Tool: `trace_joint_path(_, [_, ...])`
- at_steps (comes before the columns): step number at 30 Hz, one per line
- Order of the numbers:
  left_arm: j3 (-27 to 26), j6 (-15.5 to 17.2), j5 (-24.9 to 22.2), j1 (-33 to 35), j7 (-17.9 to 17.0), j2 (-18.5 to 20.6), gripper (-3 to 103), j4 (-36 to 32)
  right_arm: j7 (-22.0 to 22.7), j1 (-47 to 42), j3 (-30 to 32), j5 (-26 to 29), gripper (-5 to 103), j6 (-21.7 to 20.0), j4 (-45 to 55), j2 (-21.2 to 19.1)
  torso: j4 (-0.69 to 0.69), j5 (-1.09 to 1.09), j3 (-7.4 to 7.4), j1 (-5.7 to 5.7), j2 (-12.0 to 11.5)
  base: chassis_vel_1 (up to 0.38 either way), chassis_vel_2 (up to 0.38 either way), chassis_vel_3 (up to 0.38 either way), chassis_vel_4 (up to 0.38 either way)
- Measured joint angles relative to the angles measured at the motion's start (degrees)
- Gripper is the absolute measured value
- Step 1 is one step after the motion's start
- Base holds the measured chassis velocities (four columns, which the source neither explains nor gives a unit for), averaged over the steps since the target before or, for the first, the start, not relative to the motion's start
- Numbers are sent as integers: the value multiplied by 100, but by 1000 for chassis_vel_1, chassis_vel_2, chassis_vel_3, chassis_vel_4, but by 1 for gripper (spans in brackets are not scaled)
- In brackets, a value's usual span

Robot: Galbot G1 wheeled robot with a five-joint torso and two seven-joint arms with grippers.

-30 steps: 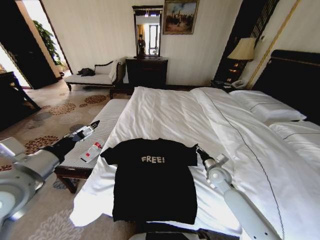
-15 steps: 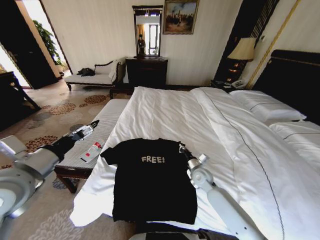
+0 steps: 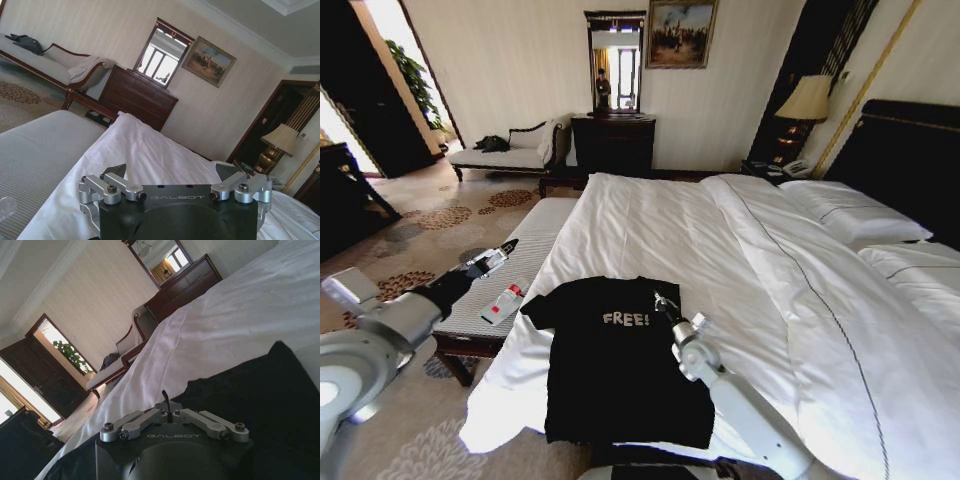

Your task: Fold the clothes on the bed.

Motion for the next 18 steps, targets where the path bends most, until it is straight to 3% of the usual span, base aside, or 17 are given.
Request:
trace_joint_path(4, [22, 0, 35, 5, -2, -17, 100, 10, -4, 16, -91, -135, -3, 28, -145, 112, 0, 0, 0, 0, 0, 0, 0, 0, 0])
trace_joint_path(6, [30, 2, 59, 16, -2, -18, 100, 19, -9, 10, -105, -228, 2, 69, -166, 145, 0, 0, 0, 0, 0, 0, 0, 0, 0])
trace_joint_path(12, [128, 7, 180, 32, -2, -52, 100, 43, -186, -165, 246, -344, 29, 219, 187, 4, 0, 1, 0, 0, 0, 0, 0, 0, 0])
trace_joint_path(14, [143, 7, 200, 40, -2, -64, 100, 47, -206, -207, 333, -346, 29, 236, 257, -21, 0, 1, 0, 0, 0, 0, 0, 0, 0])
trace_joint_path(15, [201, 6, 292, 80, 0, -127, 100, 61, -240, -365, 620, -339, 40, 275, 505, -114, 0, 1, -1, 0, 0, 0, 0, 0, 0])
trace_joint_path(18, [247, 1, 357, 110, 3, -181, 100, 85, -241, -523, 841, -307, 46, 283, 705, -211, 0, 1, -1, 0, 0, 0, 0, 0, 0])
